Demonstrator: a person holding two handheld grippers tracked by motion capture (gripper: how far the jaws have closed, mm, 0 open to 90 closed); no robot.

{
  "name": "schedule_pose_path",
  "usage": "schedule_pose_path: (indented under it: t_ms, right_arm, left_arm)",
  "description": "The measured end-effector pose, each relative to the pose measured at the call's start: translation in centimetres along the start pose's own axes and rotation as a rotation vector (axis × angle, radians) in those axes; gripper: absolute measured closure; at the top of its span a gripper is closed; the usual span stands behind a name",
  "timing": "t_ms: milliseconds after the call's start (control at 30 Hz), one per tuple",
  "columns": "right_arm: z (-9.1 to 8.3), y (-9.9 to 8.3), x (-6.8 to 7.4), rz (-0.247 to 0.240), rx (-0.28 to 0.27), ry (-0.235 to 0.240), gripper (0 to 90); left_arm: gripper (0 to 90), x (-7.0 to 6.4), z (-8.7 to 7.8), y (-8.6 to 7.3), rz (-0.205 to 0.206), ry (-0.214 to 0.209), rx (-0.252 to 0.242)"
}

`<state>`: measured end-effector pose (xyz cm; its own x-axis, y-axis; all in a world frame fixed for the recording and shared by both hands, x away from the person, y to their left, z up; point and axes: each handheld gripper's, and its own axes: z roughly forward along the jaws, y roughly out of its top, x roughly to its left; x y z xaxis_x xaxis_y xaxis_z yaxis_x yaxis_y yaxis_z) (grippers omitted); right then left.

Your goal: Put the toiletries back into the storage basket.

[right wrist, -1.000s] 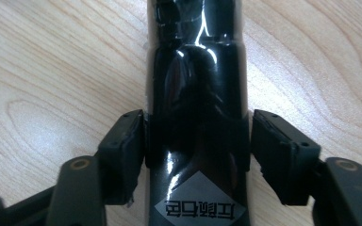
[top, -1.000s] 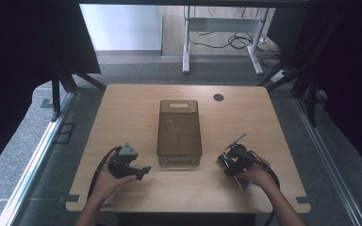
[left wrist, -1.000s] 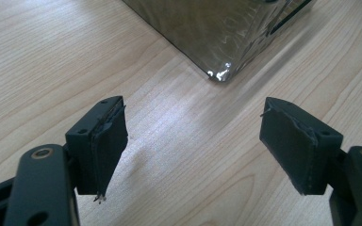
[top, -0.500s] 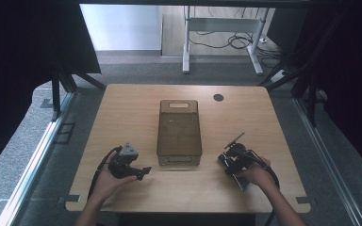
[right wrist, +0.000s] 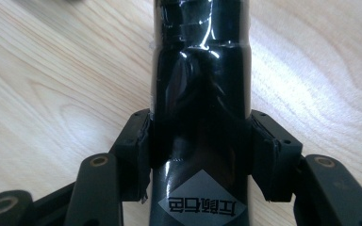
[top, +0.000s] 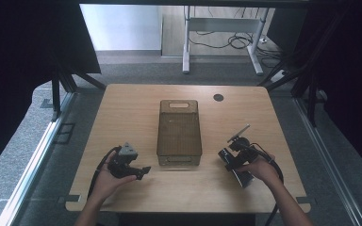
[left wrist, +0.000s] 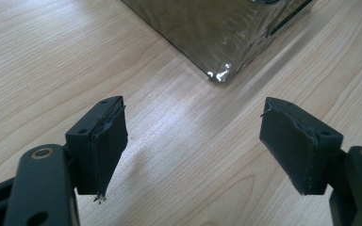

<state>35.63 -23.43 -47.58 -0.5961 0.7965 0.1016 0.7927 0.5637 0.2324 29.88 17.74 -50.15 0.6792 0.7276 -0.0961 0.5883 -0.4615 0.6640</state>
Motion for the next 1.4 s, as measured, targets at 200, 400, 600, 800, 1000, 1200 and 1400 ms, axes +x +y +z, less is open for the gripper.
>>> schedule_pose_path:
  t_ms: [200,400,600,800,1000,1200,1400]
  right_arm:
    - [-1.5,0.8,0.2,0.014,-0.030,0.023,46.7]
    - [-3.0,1.5,0.6,0.027,-0.059,0.042,46.7]
    - [-3.9,2.3,0.9,0.028,-0.071,0.049,46.6]
    - [-5.1,3.6,1.4,0.028,-0.091,0.059,46.6]
    - [-6.1,4.8,2.0,0.027,-0.111,0.074,46.7]
    - [-6.3,6.1,2.2,0.033,-0.119,0.087,46.7]
    - [-6.4,7.2,2.6,0.026,-0.118,0.089,46.7]
  left_arm:
    - [24.1,-0.1,0.1,0.0,0.002,-0.001,0.001]
    - [24.1,-0.2,0.2,0.0,0.007,-0.005,0.005]
    - [24.1,-0.1,0.2,0.0,0.005,-0.007,0.004]
    - [24.1,-0.1,0.3,0.0,0.006,-0.009,0.004]
    - [24.1,-0.1,0.4,0.0,0.012,-0.012,0.005]
    - [24.1,-0.2,0.4,0.0,0.012,-0.012,0.012]
    - [24.1,-0.1,0.5,0.0,0.006,-0.013,0.009]
